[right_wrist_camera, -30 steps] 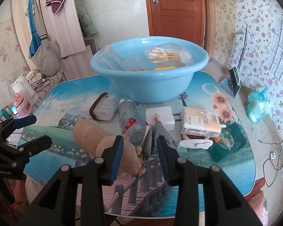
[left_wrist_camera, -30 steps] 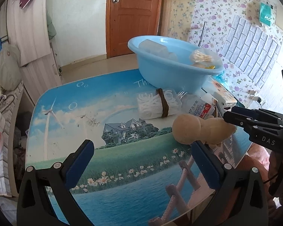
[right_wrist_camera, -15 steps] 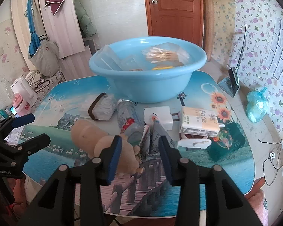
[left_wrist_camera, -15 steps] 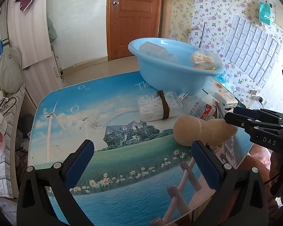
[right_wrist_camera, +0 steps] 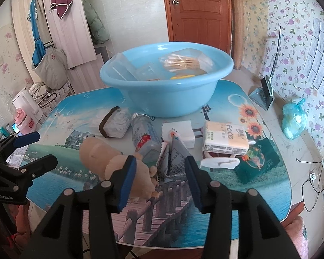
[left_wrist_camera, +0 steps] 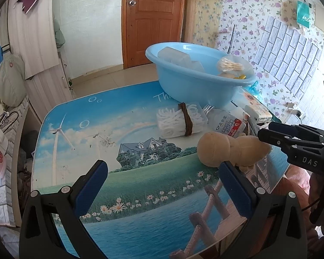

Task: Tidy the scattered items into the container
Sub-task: 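Reach the left tool to the beige plush while the right tool approaches the folded paper packet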

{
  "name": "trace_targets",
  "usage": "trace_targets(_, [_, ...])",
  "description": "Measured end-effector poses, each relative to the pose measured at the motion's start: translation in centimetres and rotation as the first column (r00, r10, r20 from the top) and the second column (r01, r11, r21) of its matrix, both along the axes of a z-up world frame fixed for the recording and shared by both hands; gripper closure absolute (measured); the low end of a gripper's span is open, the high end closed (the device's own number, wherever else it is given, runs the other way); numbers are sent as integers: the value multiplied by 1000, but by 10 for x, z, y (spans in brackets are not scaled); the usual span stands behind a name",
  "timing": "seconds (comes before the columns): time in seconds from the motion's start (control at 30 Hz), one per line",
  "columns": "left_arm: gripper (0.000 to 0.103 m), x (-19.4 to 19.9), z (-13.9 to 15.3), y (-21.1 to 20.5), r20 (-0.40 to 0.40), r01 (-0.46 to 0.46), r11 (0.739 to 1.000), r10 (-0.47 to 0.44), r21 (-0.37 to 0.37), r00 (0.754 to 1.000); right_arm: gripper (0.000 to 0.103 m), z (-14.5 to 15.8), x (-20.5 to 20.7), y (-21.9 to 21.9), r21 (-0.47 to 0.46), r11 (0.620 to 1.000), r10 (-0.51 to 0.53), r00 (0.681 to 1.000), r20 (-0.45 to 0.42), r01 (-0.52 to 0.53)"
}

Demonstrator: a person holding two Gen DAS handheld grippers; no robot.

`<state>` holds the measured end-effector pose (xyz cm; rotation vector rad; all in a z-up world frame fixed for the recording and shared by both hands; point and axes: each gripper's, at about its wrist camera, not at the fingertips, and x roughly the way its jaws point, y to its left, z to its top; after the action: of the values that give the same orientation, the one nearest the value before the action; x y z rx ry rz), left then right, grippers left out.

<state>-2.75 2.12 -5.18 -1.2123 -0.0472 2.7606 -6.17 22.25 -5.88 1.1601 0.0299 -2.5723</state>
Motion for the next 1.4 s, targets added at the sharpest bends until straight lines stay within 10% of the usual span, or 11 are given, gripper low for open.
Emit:
trace_targets(0.83, [0, -10, -5, 14, 17, -6, 999, 6, 33, 1000, 57, -13, 3, 50, -53, 995, -89, 996, 13, 90])
trace_targets(1.4, [0, -42, -21, 76, 78, 224, 974, -227, 38, 971, 57, -23, -12, 80, -82, 986, -141, 989, 36, 143])
